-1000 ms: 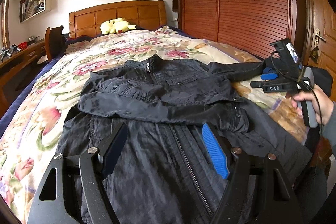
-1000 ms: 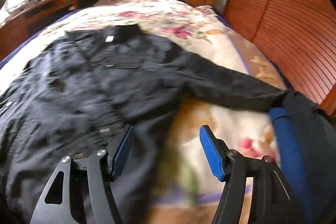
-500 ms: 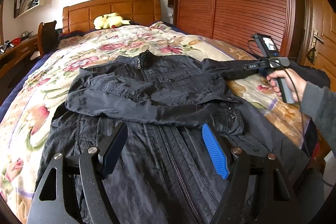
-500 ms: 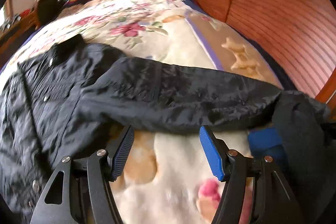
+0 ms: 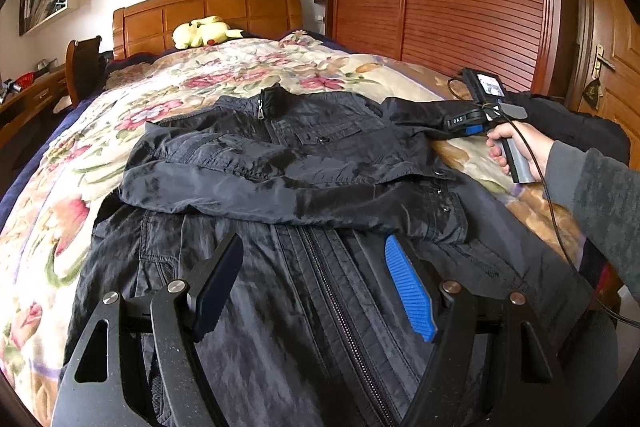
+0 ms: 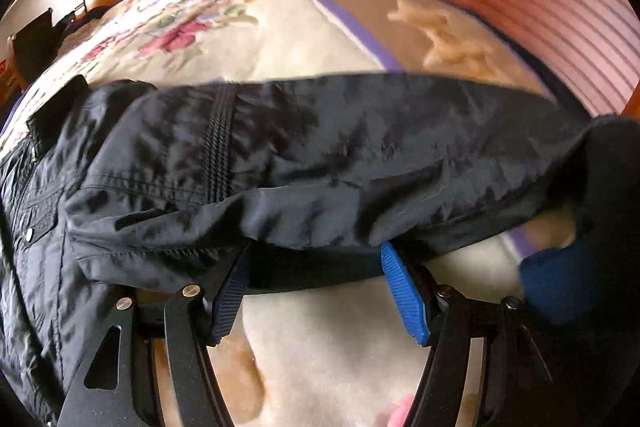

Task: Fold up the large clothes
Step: 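Move the right gripper to the other sleeve and close on its cuff, then fold the held sleeve across the jacket body and open the right gripper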

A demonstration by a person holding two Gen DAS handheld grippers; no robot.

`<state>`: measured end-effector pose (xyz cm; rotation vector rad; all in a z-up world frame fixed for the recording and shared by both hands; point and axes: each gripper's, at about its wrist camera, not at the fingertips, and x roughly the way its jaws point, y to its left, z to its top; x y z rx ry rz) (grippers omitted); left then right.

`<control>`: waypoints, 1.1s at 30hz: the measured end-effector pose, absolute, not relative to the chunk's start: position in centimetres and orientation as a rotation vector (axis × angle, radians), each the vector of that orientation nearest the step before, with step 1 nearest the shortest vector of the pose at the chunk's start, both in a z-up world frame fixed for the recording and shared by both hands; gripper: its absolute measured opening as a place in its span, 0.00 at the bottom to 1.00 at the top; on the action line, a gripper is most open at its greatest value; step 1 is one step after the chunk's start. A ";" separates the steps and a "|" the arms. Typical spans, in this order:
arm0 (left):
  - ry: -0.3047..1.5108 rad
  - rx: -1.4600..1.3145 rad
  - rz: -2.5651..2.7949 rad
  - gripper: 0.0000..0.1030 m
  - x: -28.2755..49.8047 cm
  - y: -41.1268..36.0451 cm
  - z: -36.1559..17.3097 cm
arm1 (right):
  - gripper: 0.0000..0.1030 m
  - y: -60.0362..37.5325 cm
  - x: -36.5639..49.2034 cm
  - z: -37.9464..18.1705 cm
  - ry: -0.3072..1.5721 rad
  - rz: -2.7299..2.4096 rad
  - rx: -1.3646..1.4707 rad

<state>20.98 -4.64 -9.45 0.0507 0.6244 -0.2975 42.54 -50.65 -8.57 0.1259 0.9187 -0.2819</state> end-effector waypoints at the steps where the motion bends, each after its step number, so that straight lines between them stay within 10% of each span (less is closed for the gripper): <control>1: 0.627 0.047 -0.298 0.72 21.0 -4.6 -9.5 | 0.66 -50.7 42.6 -8.7 0.917 -0.284 0.130; 5: 0.627 0.038 -0.300 0.72 21.0 -4.3 -9.4 | 0.60 -50.5 43.3 -8.9 0.915 -0.262 0.107; 7: 0.624 0.037 -0.296 0.72 20.9 -4.2 -9.3 | 0.25 -50.3 43.3 -8.5 0.903 -0.204 0.099; 10: 0.622 0.033 -0.296 0.72 20.8 -4.0 -9.2 | 0.02 -49.9 43.2 -8.6 0.879 -0.173 0.079; 21: 0.612 0.036 -0.277 0.72 20.2 -3.2 -9.0 | 0.00 -44.7 41.8 -3.6 0.738 -0.106 -0.018; 23: 0.608 0.032 -0.280 0.72 20.1 -3.1 -8.9 | 0.04 -45.4 41.8 -3.9 0.767 -0.118 0.039; 26: 0.603 0.029 -0.285 0.72 20.0 -3.0 -8.7 | 0.50 -46.1 42.3 -4.9 0.803 -0.196 0.041; 33: 0.604 0.029 -0.293 0.72 20.0 -3.1 -8.7 | 0.70 -50.4 42.3 -8.5 0.898 -0.288 0.195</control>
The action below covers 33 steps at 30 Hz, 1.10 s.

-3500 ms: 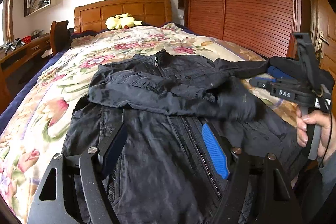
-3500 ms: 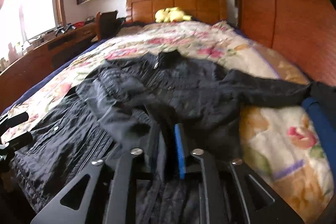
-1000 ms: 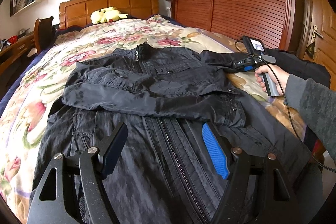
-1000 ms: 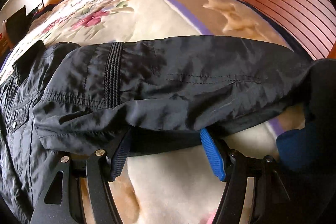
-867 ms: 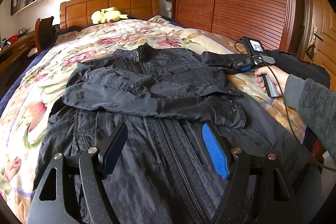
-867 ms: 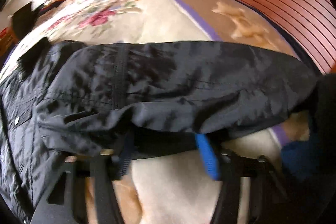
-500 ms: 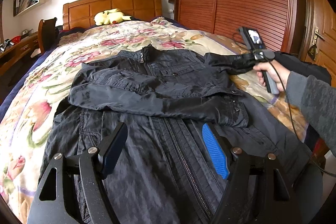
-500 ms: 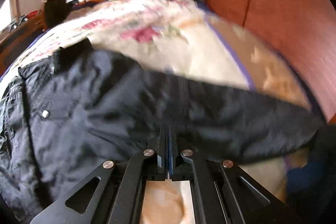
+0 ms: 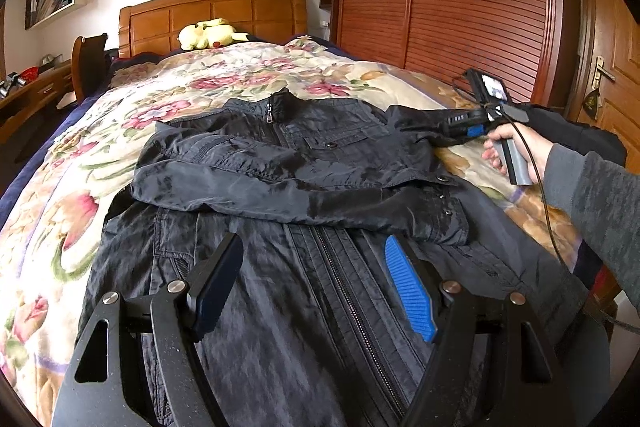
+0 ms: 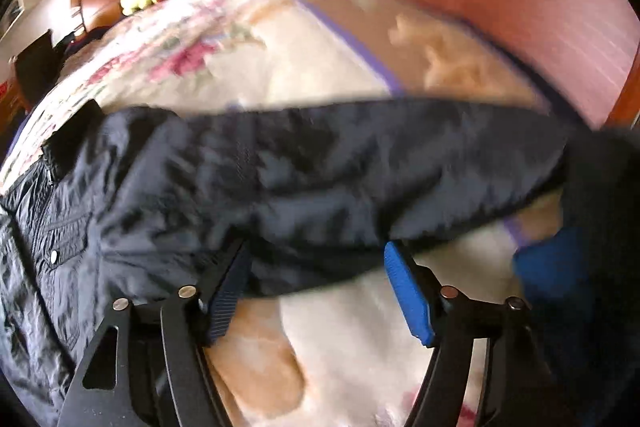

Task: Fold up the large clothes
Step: 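Fold the held sleeve across the jacket body and open the right gripper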

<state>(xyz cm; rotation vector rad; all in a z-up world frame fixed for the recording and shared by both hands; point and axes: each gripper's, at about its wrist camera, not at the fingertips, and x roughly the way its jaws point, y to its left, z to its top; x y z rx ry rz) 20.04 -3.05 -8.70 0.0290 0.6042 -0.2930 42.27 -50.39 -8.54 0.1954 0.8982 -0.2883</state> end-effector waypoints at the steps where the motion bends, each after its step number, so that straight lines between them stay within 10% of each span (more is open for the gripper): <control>1: 0.603 0.030 -0.292 0.72 20.1 -3.0 -8.7 | 0.70 -51.0 42.5 -9.1 0.919 -0.307 0.206; 10: 0.619 0.053 -0.268 0.72 20.7 -3.2 -9.3 | 0.68 -53.7 43.9 -11.2 0.885 -0.305 0.280; 13: 0.621 0.050 -0.268 0.72 20.5 -3.2 -9.2 | 0.20 -53.3 44.5 -11.4 0.858 -0.234 0.254; 15: 0.628 0.060 -0.259 0.72 20.6 -3.2 -9.4 | 0.07 -52.5 44.8 -11.2 0.854 -0.199 0.230; 33: 0.578 0.078 -0.196 0.72 20.2 -1.7 -8.5 | 0.02 -34.2 40.1 -0.6 0.597 0.241 -0.065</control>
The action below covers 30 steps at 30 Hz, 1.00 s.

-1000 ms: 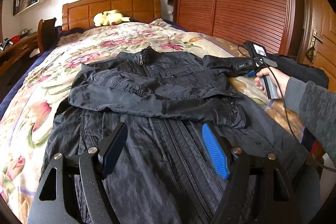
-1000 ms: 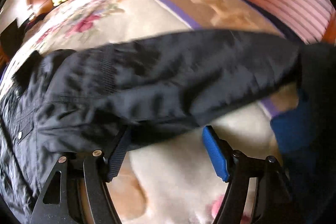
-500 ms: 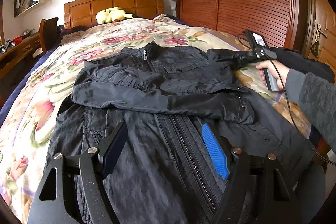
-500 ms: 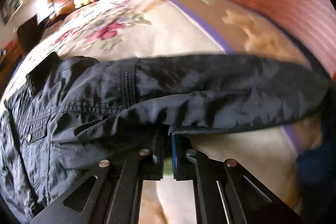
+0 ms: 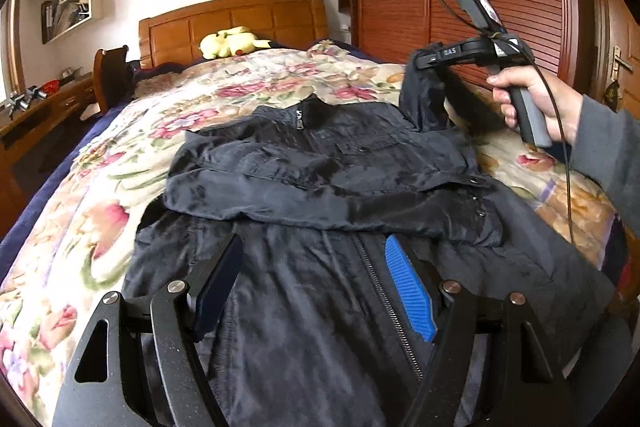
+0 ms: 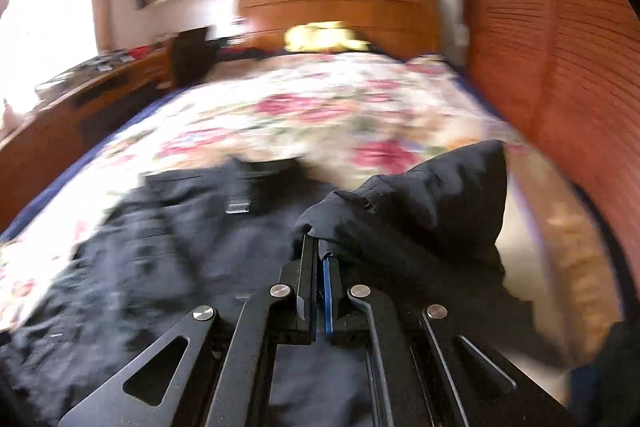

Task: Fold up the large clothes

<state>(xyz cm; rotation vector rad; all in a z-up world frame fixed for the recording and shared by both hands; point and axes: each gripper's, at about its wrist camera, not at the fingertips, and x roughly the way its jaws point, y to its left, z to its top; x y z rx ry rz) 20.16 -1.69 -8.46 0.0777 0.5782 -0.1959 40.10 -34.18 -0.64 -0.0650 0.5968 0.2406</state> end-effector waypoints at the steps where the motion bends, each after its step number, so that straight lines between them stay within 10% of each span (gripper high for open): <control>1: 0.580 0.071 -0.198 0.72 20.1 -1.4 -8.5 | 0.02 -32.6 39.7 -1.1 0.613 0.287 -0.067; 5: 0.579 0.076 -0.178 0.72 19.8 -0.4 -8.4 | 0.07 -27.8 38.8 -4.3 0.730 0.321 -0.103; 11: 0.598 0.061 -0.156 0.72 19.3 1.5 -8.7 | 0.48 -25.0 38.1 -7.2 0.772 0.367 -0.163; 30: 0.597 0.029 -0.112 0.72 18.3 5.1 -8.8 | 0.65 -29.5 38.0 -4.7 0.674 0.223 -0.234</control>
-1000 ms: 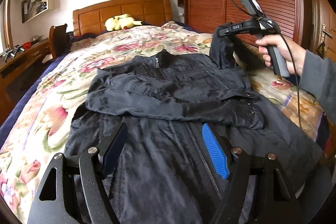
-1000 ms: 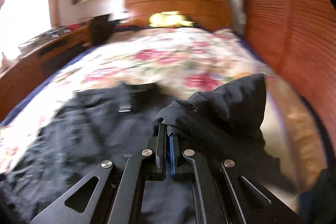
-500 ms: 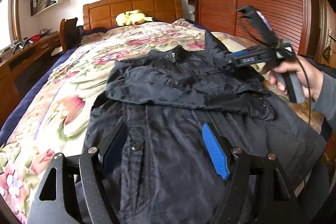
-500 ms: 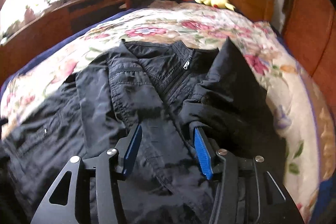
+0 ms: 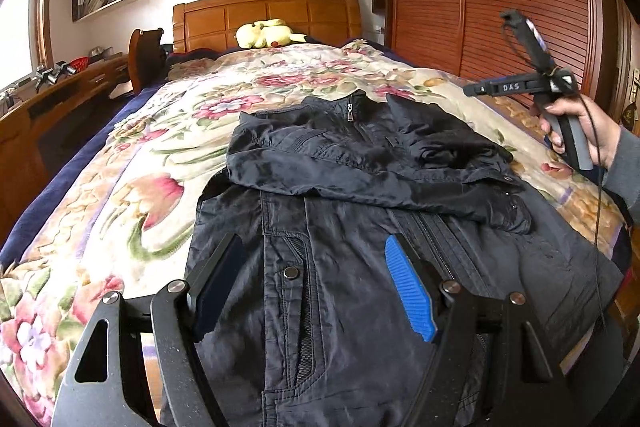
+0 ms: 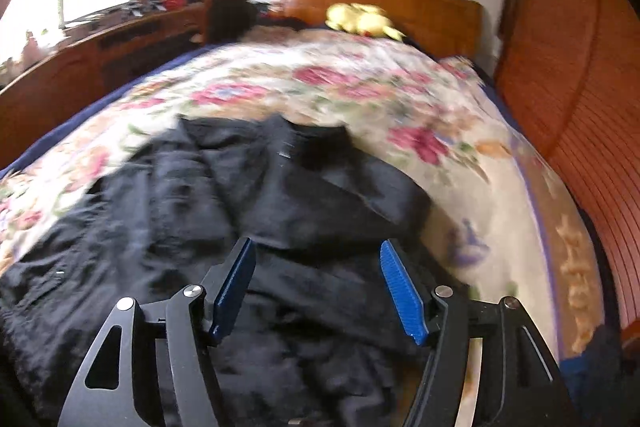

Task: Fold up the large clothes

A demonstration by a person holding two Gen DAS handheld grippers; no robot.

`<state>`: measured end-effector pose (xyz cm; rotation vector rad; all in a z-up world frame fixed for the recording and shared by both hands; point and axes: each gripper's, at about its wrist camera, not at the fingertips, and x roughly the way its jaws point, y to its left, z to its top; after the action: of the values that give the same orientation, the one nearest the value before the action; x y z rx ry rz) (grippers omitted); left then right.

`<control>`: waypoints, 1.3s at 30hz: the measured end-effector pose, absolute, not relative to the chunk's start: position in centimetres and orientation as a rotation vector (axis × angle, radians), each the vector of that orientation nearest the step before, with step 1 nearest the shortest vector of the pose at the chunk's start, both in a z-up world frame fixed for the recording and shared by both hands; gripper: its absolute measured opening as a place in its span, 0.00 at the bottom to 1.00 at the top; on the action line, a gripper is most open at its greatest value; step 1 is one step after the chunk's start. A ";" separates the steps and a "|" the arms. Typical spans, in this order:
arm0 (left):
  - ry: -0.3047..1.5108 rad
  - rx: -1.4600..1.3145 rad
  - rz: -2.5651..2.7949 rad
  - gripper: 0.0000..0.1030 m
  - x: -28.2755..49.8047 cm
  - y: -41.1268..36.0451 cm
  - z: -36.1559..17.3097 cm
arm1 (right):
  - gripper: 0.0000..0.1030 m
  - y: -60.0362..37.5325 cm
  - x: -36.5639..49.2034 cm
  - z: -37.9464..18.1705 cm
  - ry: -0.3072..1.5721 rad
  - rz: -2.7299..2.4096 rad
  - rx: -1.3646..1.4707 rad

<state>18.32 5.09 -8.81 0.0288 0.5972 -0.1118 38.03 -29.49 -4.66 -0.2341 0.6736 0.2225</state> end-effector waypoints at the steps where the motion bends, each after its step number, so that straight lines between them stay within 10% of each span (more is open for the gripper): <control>1: 0.597 0.030 -0.113 0.72 18.3 5.1 -8.8 | 0.66 -30.2 38.8 -5.0 0.696 0.195 -0.219; 33: 0.616 0.052 -0.119 0.72 18.6 4.2 -9.3 | 0.65 -42.4 42.6 -17.0 0.921 0.138 0.354; 36: 0.613 0.049 -0.121 0.72 18.6 4.2 -9.3 | 0.52 -42.8 41.8 -16.7 0.937 0.164 0.354; 39: 0.610 0.044 -0.123 0.72 18.5 4.2 -9.2 | 0.14 -41.5 41.6 -15.9 0.935 0.177 0.301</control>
<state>18.53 4.22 -9.24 0.0444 0.6096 -0.1229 41.65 -41.46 -15.94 0.3005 0.9353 0.1775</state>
